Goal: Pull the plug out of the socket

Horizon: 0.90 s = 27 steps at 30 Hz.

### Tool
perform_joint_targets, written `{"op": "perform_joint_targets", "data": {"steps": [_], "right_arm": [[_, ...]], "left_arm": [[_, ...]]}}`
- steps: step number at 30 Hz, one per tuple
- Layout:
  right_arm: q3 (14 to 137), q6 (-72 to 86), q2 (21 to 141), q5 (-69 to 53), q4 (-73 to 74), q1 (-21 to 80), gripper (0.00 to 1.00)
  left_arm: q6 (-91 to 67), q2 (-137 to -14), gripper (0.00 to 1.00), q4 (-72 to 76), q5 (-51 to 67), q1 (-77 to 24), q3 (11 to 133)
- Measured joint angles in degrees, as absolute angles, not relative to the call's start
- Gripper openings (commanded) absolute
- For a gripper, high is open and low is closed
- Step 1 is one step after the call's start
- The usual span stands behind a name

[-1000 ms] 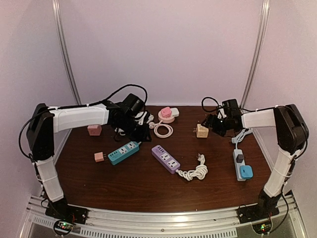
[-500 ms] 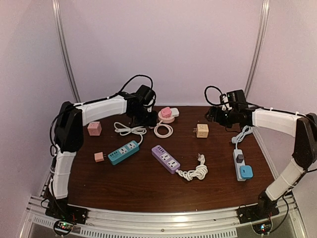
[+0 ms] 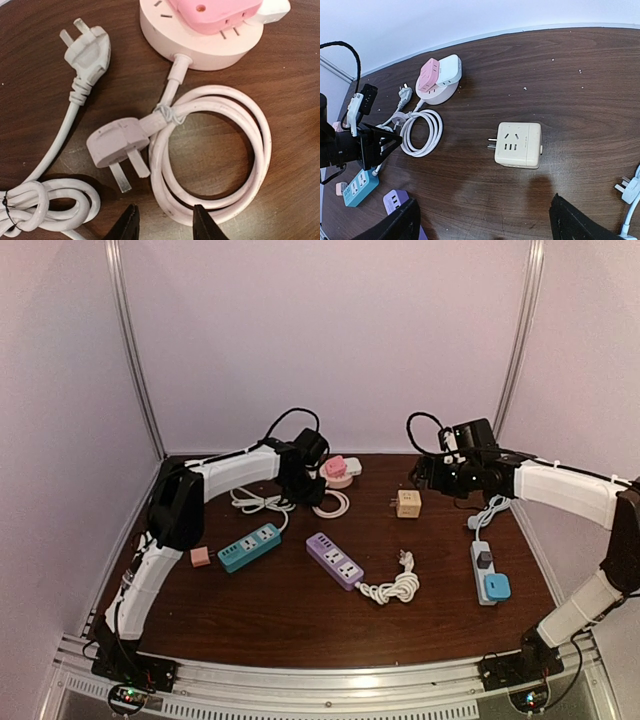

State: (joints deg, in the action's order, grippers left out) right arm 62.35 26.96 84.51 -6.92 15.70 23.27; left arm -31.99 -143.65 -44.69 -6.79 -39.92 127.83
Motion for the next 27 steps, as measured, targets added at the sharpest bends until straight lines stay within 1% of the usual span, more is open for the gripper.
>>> {"op": "perform_joint_targets", "data": {"steps": [9, 15, 18, 24, 27], "right_arm": [[62.3, 27.2, 84.9, -5.9, 16.1, 25.4, 0.91], [62.4, 27.2, 87.4, -5.7, 16.2, 26.5, 0.9], [62.4, 27.2, 88.0, -5.7, 16.2, 27.1, 0.9], [63.0, 27.2, 88.4, -5.6, 16.1, 27.8, 0.9], [63.0, 27.2, 88.5, -5.5, 16.1, 27.9, 0.9]], "left_arm": [[-32.5, -145.6, 0.31, -44.9, -6.9, -40.3, 128.2], [-32.8, -145.8, 0.24, -44.6, -6.9, -40.5, 128.2], [-32.9, -145.9, 0.32, -44.4, -6.9, -40.6, 128.2], [-33.0, -147.4, 0.29, -44.8, -6.7, -40.6, 130.2], [-33.2, -147.7, 0.17, -45.0, -6.5, -40.6, 130.6]]}}
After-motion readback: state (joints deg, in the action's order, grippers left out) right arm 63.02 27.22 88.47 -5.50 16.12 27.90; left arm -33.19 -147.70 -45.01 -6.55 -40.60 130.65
